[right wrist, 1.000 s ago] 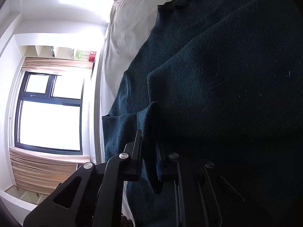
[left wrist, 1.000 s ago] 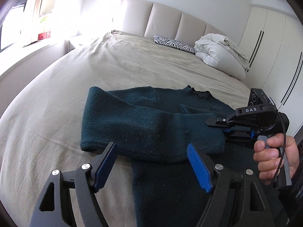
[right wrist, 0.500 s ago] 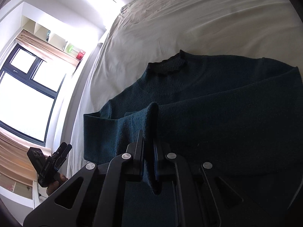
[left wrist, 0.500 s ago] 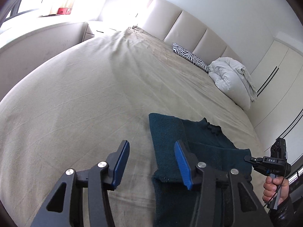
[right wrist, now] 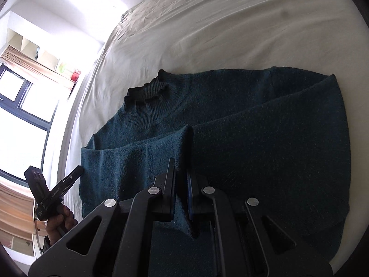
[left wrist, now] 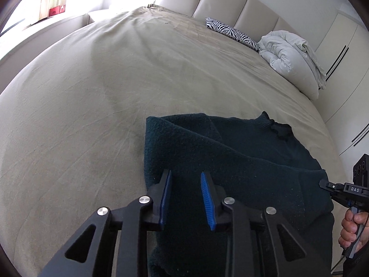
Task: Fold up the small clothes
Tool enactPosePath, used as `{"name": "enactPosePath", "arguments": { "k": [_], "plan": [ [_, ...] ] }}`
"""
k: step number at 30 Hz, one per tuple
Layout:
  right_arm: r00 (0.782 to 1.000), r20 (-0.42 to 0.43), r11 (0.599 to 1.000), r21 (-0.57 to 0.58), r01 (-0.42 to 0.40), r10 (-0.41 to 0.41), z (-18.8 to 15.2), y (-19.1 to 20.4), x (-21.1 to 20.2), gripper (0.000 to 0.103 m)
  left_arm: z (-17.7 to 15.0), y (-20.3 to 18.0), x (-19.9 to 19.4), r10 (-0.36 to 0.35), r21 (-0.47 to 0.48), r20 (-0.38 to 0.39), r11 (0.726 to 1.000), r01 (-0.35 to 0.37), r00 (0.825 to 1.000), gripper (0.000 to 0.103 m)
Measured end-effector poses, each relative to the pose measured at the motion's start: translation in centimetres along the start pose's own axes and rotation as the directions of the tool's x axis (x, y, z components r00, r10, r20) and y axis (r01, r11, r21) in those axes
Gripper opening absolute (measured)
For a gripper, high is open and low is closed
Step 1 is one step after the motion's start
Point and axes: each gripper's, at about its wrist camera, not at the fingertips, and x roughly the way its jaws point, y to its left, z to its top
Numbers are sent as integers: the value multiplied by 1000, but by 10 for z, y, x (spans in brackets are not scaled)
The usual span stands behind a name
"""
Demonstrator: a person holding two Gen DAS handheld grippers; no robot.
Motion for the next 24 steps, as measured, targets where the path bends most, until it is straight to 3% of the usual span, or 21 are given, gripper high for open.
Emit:
{"name": "enactPosePath", "arguments": {
  "k": [4, 8, 11, 13, 17, 21, 24],
  "plan": [
    [1000, 10, 1000, 26, -3, 2, 6, -8, 12, 7, -9, 7, 4, 7, 6, 25, 1000, -7, 1000, 19],
    [999, 1, 999, 21, 44, -44, 10, -9, 39, 7, -20, 7, 1, 29, 48, 63, 998, -32, 998, 18],
    [1000, 27, 998, 57, 1, -2, 7, -20, 46, 6, -19, 8, 1, 31, 50, 59, 998, -34, 998, 18],
    [999, 41, 997, 73, -14, 11, 7, -23, 44, 6, -19, 7, -1, 29, 47, 60, 998, -32, 998, 18],
    [997, 62, 998, 58, 35, -39, 6, -14, 36, 10, -9, 15, -21, 0, -41, 67, 999, 2, 998, 18],
    [996, 66, 996, 54, 65, -68, -7, -4, 16, 17, 13, -8, -35, 7, 39, 138, 999, -13, 990, 24],
    [989, 92, 993, 21, 114, -116, -19, 4, 4, 17, 26, -10, -9, 24, 42, 85, 999, -28, 996, 24]
  ]
}}
